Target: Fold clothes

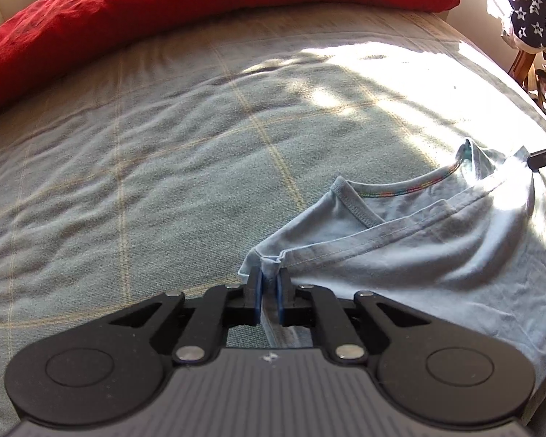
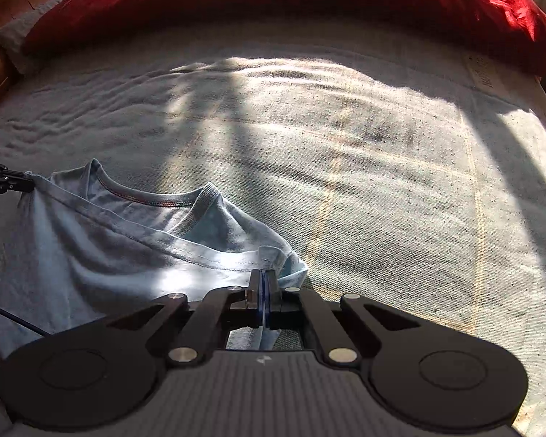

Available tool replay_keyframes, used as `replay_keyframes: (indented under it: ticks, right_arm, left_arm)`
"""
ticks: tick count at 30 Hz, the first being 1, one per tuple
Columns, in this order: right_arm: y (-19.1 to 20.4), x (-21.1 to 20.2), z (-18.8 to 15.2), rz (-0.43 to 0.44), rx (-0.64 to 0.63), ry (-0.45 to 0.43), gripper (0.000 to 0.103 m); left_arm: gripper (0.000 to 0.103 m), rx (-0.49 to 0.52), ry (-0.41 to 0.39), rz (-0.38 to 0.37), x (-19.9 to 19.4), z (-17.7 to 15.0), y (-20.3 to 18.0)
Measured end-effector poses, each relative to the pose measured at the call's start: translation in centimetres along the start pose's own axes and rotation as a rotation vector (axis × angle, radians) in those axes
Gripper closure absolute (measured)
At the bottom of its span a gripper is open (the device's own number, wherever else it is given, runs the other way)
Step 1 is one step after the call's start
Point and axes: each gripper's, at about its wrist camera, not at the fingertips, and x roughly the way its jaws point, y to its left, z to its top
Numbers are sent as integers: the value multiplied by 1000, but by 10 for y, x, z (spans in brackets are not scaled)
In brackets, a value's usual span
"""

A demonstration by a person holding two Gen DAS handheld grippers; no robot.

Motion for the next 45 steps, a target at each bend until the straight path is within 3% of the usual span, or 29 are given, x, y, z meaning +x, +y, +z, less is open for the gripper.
replay_keyframes:
  ticks: [4, 13, 16, 19, 23, 26, 30, 33, 34, 36, 39, 41, 45]
  right_arm:
    - [-3, 9, -1, -12, -2, 12, 102]
    - [-3, -7, -9, -53, 12, -47, 102]
    - [-6, 1, -12, -65, 37, -30, 101]
    - [-8, 8, -14, -85, 37, -5, 98]
    - [-4, -4, -12, -116, 20, -27, 89]
    - [13, -17, -6, -50, -21, -47, 82]
    - [47, -2, 0, 137, -68, -21, 78]
    - [75, 36, 4, 308, -78, 84, 73]
    - [82, 48, 3, 323, -90, 104, 73]
    - [87, 63, 5, 301, -116, 109, 73]
    - [79, 68, 13, 269, -89, 68, 76]
    - [72, 63, 21, 233, -49, 32, 75]
    - [78, 43, 19, 261, -89, 42, 68]
  left_arm:
    - [96, -33, 9, 5, 11, -3, 4]
    - [96, -64, -145, 11, -19, -16, 1]
    - [90, -77, -100, 31, -8, -18, 3]
    - [91, -108, -37, 66, 5, -18, 9]
    - [76, -131, -70, 113, -11, -17, 14]
    - [75, -111, -89, 47, -26, -13, 4]
    - [70, -15, -55, -137, -24, -7, -39]
    - [69, 27, 12, -266, -2, -9, -68]
    - [69, 39, 32, -284, 8, -10, -74]
    - [69, 74, 48, -272, 24, -12, -79]
    - [68, 126, 8, -221, 31, -9, -78]
    - [70, 108, -11, -173, 27, -1, -72]
    - [69, 100, -19, -188, 4, 0, -63]
